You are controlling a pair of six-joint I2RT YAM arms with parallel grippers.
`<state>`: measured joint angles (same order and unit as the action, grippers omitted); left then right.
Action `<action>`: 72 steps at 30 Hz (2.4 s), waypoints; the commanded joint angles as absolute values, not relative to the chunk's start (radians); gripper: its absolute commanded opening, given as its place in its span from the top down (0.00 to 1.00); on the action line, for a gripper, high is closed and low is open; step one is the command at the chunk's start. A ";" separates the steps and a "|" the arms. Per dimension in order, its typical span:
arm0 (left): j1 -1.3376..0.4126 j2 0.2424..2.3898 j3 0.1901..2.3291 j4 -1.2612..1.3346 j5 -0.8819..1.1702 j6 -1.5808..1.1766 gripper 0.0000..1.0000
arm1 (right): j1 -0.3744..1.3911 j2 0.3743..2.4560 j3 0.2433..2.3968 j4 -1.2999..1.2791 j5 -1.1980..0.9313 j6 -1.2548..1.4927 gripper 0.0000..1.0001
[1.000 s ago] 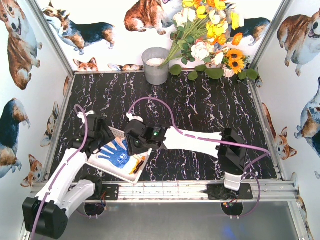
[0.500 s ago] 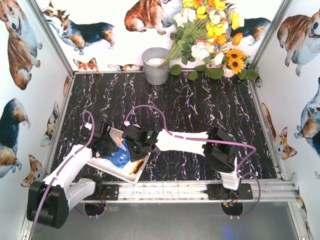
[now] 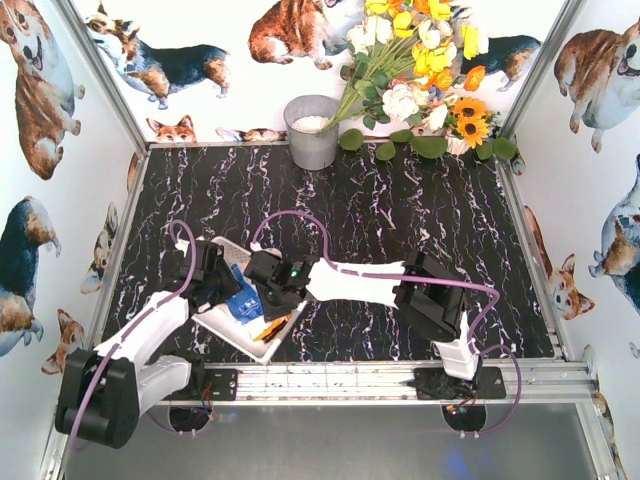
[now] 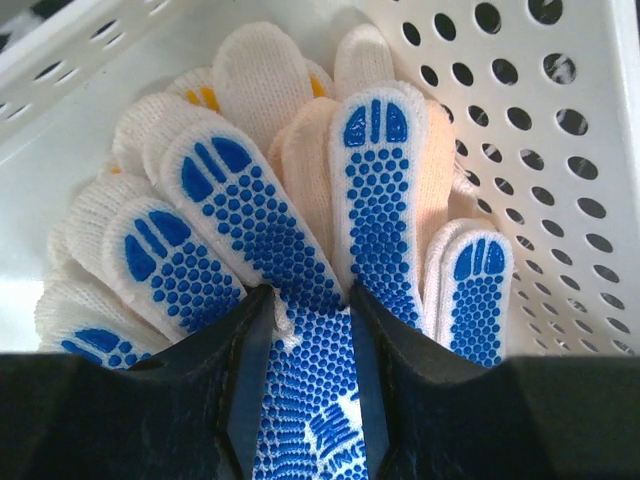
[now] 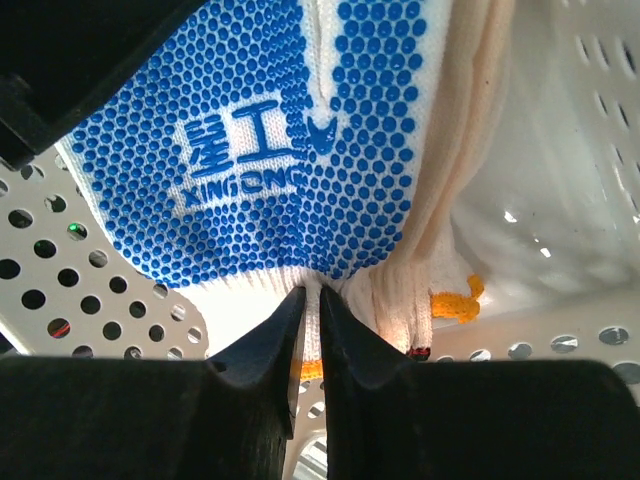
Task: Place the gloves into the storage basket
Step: Adjust the glove in the bin, then reset both arms
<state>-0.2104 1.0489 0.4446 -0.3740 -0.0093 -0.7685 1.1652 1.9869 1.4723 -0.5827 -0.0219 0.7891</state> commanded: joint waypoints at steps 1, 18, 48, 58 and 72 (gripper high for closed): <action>-0.222 1.133 0.385 -0.238 0.017 -0.756 0.69 | 1.142 1.992 1.461 -0.606 0.049 0.765 0.86; -0.433 1.430 0.587 -0.027 0.015 -0.755 0.61 | 1.040 1.826 1.306 -0.622 0.119 0.750 0.82; 0.192 1.015 0.601 0.083 -0.301 -0.404 0.00 | 0.063 0.871 0.584 -0.169 0.126 0.271 0.06; 0.140 1.116 0.134 0.987 -0.254 -0.171 0.00 | 0.053 1.017 0.168 0.694 0.305 0.064 0.00; -0.032 1.557 0.305 1.107 -0.300 0.020 0.00 | 0.082 1.457 0.282 0.931 0.217 -0.008 0.00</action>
